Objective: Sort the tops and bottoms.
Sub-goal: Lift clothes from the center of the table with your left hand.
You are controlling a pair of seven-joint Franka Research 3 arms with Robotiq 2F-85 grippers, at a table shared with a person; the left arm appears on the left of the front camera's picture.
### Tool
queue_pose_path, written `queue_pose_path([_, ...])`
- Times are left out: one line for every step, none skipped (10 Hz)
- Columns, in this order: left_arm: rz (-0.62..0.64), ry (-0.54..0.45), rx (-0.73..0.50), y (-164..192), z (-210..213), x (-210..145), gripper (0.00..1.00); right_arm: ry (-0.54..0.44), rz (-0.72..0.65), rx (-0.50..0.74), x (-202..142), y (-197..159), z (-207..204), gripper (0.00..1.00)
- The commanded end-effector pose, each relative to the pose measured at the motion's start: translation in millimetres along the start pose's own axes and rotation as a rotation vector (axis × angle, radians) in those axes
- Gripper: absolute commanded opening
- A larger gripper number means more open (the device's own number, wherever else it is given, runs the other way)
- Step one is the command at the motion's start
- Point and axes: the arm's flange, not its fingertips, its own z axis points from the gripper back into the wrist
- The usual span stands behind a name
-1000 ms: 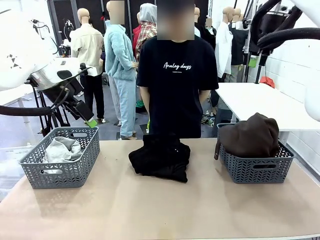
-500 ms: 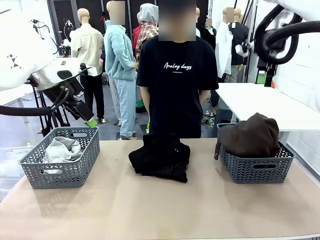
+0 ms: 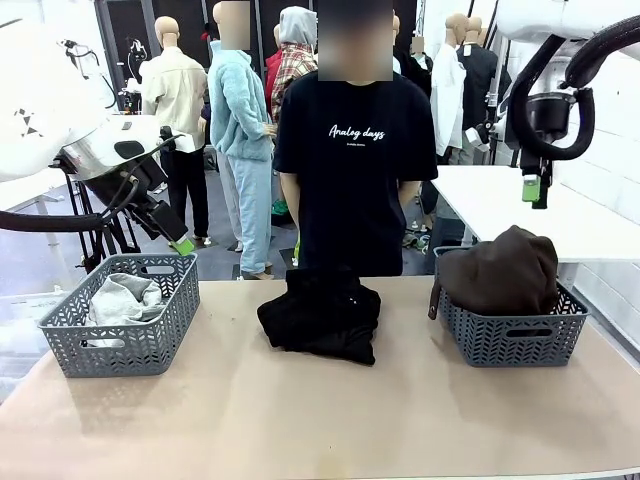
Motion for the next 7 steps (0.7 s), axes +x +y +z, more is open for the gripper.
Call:
queue_pose_path([-0.009,-0.006,-0.014,1,1,-1,1.0,-0.025,-0.009,-0.001,6,-6,18,1.0])
queue_pose_path([-0.009,-0.006,-0.014,1,1,-1,1.0,0.0,0.0,0.0,0,0,0,1.0])
queue_pose_path([-0.009,-0.006,-0.014,1,1,-1,1.0,0.106,-0.078,-0.029,16,3,-16,1.0])
queue_pose_path([-0.009,-0.006,-0.014,1,1,-1,1.0,0.136,-0.14,-0.005,7,20,-35,1.0])
queue_pose_path([-0.009,-0.006,-0.014,1,1,-1,1.0,0.134,-0.21,-0.026,-10,43,-59,1.0])
queue_pose_path([-0.009,-0.006,-0.014,1,1,-1,1.0,0.129,-0.247,-0.032,-26,60,-80,1.0])
queue_pose_path([-0.009,-0.006,-0.014,1,1,-1,1.0,0.102,-0.272,-0.053,-37,64,-94,1.0])
